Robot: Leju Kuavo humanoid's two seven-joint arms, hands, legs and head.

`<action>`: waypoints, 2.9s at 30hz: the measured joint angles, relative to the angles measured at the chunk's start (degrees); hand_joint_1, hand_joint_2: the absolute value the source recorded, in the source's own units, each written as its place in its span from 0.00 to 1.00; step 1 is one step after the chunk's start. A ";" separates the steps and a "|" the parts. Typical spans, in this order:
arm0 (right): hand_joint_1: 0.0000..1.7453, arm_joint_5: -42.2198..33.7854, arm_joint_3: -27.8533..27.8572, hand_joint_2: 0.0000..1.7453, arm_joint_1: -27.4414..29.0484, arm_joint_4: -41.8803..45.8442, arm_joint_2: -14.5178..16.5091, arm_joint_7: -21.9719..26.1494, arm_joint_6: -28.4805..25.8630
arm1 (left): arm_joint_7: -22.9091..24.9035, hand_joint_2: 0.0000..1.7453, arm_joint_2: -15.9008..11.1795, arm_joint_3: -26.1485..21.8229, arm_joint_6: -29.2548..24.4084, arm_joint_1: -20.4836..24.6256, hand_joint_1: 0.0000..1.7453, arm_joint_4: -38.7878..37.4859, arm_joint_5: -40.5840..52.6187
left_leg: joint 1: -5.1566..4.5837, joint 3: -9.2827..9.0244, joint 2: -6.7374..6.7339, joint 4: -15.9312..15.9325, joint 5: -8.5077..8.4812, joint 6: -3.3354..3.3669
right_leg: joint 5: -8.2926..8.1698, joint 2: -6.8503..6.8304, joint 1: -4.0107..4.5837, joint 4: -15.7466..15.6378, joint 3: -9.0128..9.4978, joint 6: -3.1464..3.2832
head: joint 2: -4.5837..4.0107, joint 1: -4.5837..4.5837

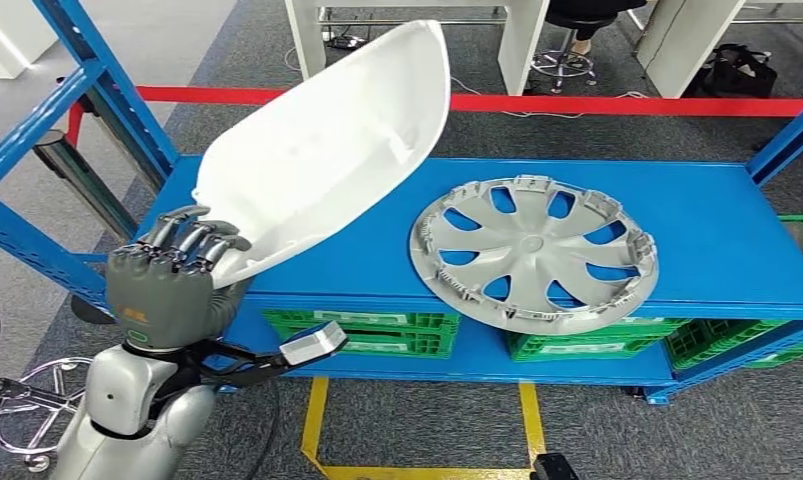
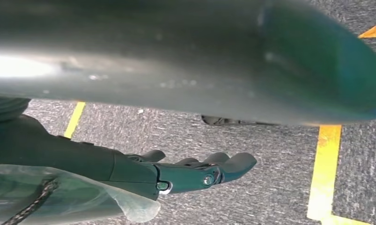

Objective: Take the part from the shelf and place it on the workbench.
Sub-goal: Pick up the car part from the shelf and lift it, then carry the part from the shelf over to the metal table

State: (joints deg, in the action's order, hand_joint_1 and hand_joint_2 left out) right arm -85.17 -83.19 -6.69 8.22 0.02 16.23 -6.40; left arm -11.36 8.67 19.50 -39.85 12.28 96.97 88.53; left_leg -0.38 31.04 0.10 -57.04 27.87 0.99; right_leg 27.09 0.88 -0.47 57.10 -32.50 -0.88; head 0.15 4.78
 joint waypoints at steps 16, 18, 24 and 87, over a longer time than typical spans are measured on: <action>0.00 -0.49 -1.05 0.00 0.05 0.00 0.00 0.54 -0.34 | -1.80 1.00 -0.65 -3.72 0.00 -4.17 1.00 3.94 -3.17 | 0.00 0.00 0.00 0.00 0.00 0.00 | 0.00 0.00 0.00 0.00 0.00 0.00 | 0.00 0.01; 0.00 -0.46 -1.09 0.00 0.06 0.00 0.00 0.48 -0.22 | -3.52 1.00 0.13 -5.34 0.00 -4.62 1.00 3.92 -3.43 | 0.00 0.00 0.00 0.00 0.00 0.00 | 0.00 0.01 0.00 0.00 0.00 0.00 | 0.00 0.01; 0.00 -0.44 -1.09 0.00 0.08 0.00 0.00 0.38 -0.20 | -3.68 1.00 1.25 -8.11 0.00 -5.60 1.00 3.90 -2.62 | 0.00 0.00 0.00 0.00 0.00 0.00 | 0.00 0.00 0.00 0.00 -0.01 0.00 | 0.00 0.01; 0.00 -0.66 -1.90 0.00 0.02 -0.49 0.98 0.21 -0.52 | 8.38 1.00 -3.02 -8.31 -0.07 -6.34 1.00 1.95 0.71 | -0.01 0.57 -1.05 2.06 -2.14 1.82 | 6.66 -0.59 -0.22 15.67 -7.70 -1.61 | 0.00 0.04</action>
State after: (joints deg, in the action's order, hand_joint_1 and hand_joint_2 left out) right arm -85.83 -85.09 -6.67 7.73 1.01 16.44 -6.92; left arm -2.98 5.64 11.19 -39.91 5.95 98.91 89.24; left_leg -0.40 31.61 -0.95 -54.98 25.73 2.81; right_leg 33.74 0.29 -0.70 72.77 -40.20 -2.49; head 0.15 4.81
